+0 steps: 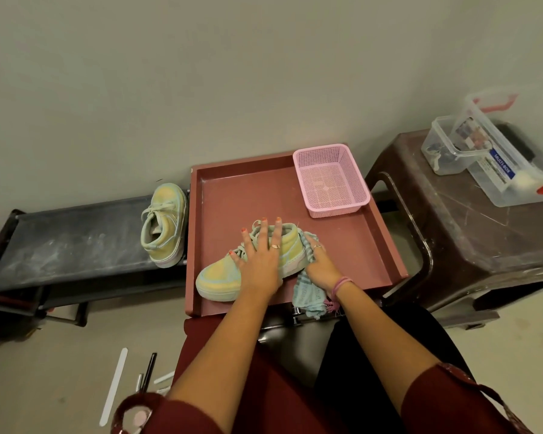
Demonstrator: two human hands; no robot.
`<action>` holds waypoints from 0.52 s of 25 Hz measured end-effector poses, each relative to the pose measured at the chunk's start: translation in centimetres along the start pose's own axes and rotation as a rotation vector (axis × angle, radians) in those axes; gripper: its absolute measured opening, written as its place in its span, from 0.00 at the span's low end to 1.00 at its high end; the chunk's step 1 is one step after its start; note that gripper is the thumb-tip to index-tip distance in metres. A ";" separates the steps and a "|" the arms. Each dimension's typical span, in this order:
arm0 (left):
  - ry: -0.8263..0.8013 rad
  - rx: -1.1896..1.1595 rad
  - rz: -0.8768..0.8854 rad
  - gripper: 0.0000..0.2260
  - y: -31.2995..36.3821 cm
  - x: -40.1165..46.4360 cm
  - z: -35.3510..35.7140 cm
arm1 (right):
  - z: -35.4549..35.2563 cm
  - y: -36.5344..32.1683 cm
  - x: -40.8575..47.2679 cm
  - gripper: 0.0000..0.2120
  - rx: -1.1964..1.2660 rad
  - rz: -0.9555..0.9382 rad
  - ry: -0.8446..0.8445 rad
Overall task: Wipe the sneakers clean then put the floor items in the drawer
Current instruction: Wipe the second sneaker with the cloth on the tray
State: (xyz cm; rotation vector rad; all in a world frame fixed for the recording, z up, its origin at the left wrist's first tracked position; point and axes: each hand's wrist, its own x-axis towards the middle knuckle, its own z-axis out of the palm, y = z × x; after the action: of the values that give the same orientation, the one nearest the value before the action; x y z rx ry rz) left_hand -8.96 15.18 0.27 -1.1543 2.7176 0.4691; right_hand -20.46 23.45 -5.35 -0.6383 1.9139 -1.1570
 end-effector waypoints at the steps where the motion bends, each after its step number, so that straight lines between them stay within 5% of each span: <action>1: -0.033 0.006 -0.013 0.54 0.4 0.5 -0.1 | 0.0 0.1 0.1 0.38 0.013 0.016 0.015; 4: -0.064 0.052 -0.058 0.50 1.4 1.0 0.1 | 0.2 -1.5 -0.5 0.39 0.061 0.016 0.021; 8: -0.008 -0.038 -0.041 0.49 0.7 0.4 -0.2 | 1.7 -2.5 -3.8 0.40 -0.177 -0.150 0.002; 13: 0.100 -0.295 0.195 0.50 -0.3 -1.5 -1.5 | -3.0 -4.1 -3.4 0.37 -0.218 -0.203 -0.032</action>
State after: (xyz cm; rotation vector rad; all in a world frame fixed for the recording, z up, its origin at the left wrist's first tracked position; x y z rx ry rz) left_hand -7.72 15.48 2.01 -0.9985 2.9356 0.8877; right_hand -20.97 25.52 0.34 -0.9822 1.9999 -1.0603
